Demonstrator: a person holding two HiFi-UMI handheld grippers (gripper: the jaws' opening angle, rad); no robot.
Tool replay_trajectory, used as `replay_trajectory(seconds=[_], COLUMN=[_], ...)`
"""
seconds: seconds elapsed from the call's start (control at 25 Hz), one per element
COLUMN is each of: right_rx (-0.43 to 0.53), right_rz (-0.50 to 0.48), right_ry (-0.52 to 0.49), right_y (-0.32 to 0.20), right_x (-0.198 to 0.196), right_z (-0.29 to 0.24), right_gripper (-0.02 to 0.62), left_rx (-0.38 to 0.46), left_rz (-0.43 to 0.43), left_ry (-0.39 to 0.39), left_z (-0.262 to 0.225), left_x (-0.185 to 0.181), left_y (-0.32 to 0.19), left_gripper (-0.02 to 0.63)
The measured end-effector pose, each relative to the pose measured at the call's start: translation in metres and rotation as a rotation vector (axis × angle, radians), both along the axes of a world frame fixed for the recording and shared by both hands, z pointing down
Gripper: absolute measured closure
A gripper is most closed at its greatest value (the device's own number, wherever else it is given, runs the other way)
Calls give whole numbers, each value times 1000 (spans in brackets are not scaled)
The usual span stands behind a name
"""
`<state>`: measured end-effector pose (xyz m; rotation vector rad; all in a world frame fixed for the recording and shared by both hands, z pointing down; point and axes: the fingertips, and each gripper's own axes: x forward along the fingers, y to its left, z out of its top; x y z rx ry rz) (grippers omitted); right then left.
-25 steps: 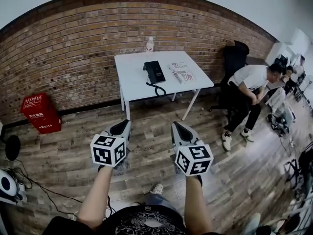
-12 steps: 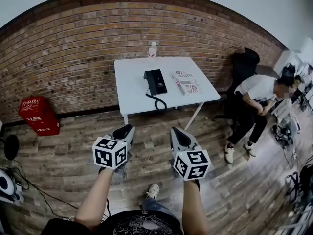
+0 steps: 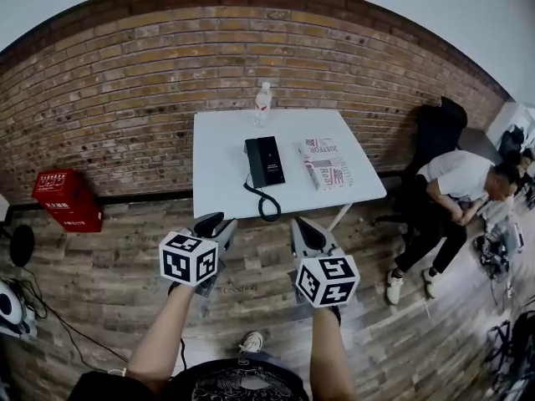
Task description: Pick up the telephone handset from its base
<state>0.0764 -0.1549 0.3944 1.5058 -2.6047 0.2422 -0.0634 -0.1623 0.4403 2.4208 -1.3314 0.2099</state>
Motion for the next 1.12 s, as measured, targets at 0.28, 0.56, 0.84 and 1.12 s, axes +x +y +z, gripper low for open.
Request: replay_trajectory(seconds=[0.28,0.56,0.84,1.12], right_rx=[2,0,-5,-21], right_rz=[-58,-85,-113,-106], right_ry=[1,-18,-19,-8], right_y=[-55,-90,-109,-138], right_x=[15,30,28,21], right_z=[0,-1,5,16], right_gripper=[595,595,595,595], left_rx=[-12,-25,-55,-94], left_rz=[-68,-116,-107,-55], left_ry=[-4,-38,-32,36], left_z=[3,7,21,38], left_x=[11,18,24,22], left_y=[-49,-77,-96,-132], left_gripper=[449,411,387,387])
